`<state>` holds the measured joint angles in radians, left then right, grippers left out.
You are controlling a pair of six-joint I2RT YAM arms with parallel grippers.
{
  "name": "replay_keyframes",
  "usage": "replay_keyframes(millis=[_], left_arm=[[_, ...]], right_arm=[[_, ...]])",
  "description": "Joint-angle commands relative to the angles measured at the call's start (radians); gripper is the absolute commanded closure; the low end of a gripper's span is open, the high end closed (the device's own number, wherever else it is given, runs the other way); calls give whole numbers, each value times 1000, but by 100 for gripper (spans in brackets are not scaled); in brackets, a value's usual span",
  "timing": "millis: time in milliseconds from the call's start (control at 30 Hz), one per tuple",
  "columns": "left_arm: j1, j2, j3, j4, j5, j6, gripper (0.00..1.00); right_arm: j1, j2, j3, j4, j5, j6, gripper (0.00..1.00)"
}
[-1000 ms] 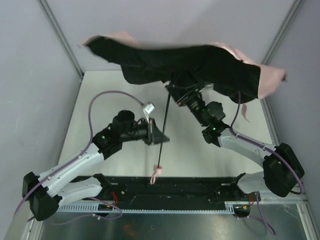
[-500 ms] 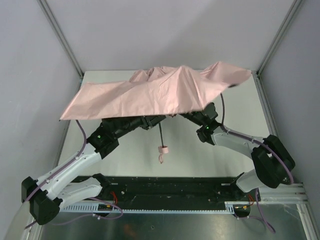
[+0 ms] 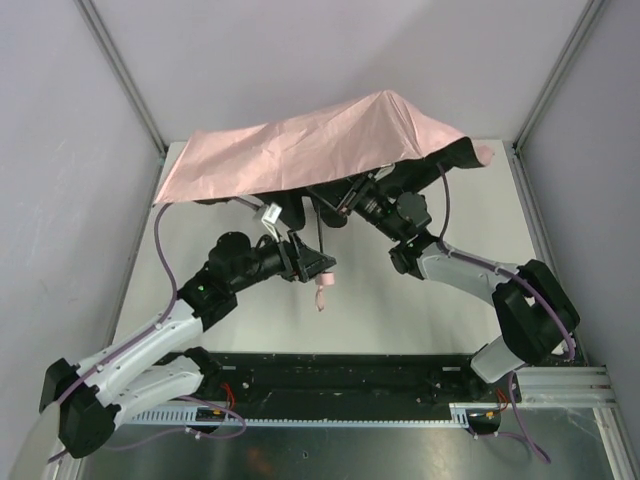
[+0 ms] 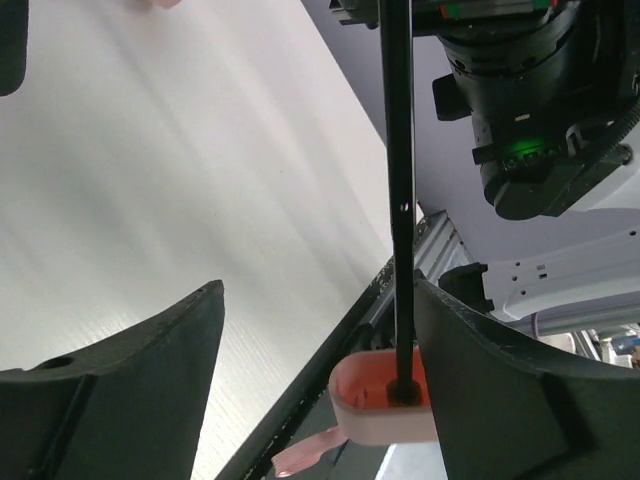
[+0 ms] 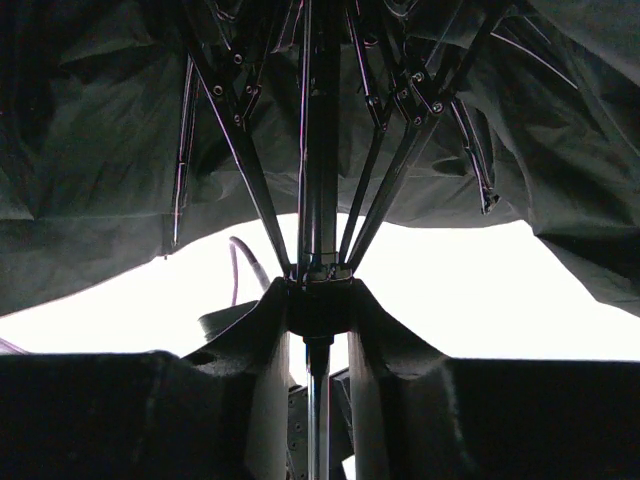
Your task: Put away the umbrella
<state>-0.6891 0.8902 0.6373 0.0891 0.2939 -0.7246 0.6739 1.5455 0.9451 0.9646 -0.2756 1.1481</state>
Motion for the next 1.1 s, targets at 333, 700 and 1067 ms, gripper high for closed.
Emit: replay_keyframes(millis=[333, 700, 1067], left_arm=[[-12, 1, 114, 31, -131, 73, 100], [-14, 47, 159, 28, -76, 62, 100], [-22, -128, -131, -57, 106, 42, 8]], right_arm=[[136, -179, -182, -26, 111, -84, 100], [138, -138, -260, 103, 110, -28, 100], [-145, 7, 15, 115, -80, -193, 100]])
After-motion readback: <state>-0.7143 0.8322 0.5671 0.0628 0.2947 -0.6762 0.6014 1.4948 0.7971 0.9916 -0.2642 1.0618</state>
